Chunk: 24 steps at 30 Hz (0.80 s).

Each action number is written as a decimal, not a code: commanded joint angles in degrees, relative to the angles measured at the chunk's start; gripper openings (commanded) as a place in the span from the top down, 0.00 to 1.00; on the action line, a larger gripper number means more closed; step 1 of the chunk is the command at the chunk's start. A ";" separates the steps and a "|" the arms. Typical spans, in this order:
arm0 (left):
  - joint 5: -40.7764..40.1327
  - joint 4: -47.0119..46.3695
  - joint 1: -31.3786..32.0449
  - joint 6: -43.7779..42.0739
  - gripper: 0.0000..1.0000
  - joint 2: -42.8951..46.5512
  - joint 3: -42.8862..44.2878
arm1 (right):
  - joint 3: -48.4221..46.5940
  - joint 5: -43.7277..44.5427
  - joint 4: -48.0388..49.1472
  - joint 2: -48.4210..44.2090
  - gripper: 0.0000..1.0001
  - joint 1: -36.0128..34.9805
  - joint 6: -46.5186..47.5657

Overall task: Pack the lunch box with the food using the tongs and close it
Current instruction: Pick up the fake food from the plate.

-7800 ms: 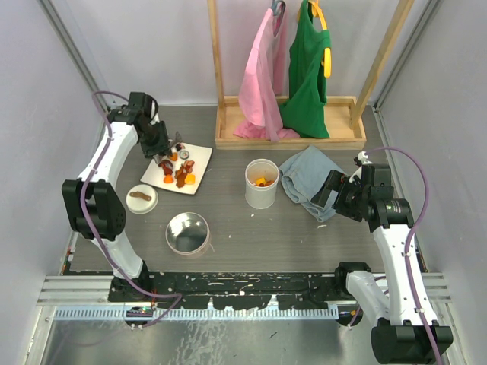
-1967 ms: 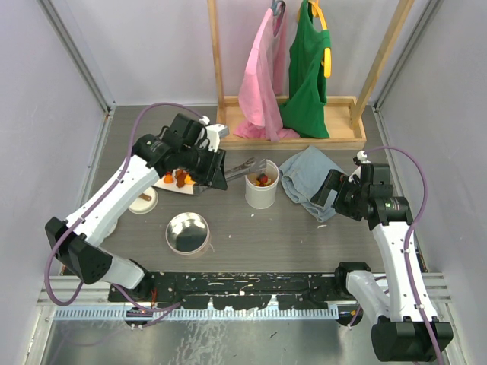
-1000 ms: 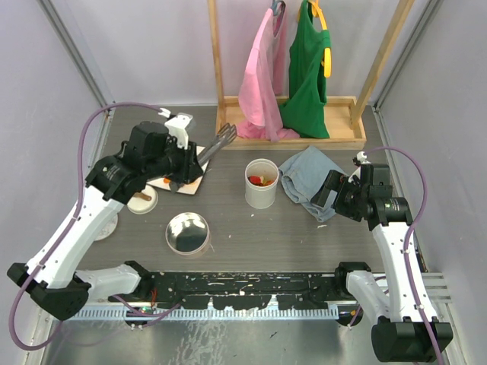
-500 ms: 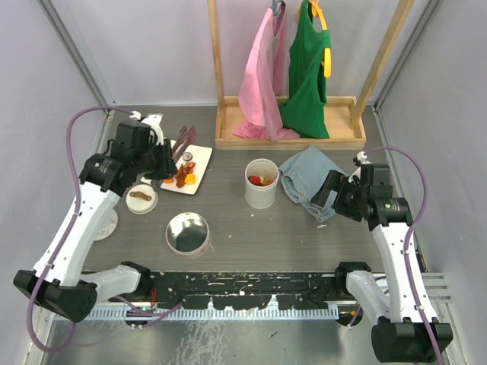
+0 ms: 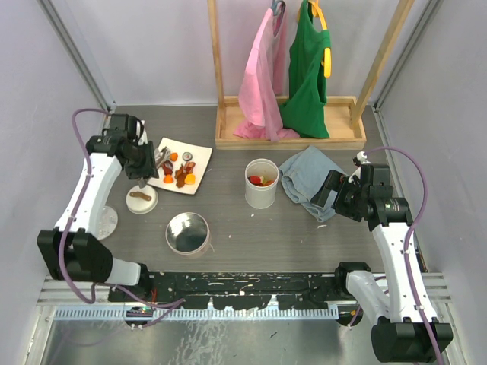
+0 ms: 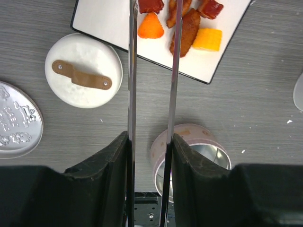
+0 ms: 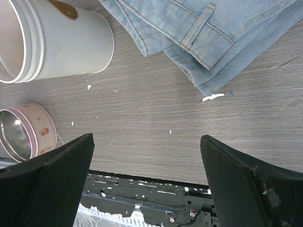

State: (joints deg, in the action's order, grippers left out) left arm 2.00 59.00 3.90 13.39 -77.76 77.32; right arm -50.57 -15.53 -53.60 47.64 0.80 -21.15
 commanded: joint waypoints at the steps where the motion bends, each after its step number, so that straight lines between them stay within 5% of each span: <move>1: 1.10 -0.46 -1.54 -3.61 0.62 -3.75 4.91 | -2.60 -0.56 1.75 -0.42 0.01 -0.27 0.65; 24: -4.26 -1.63 -2.41 -10.77 0.60 -17.48 14.20 | -1.69 0.68 1.84 -0.85 0.00 -0.27 0.54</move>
State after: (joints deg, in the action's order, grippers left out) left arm -0.45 58.61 1.91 4.97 -94.37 89.73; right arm -51.20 -15.49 -53.60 47.59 0.80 -20.97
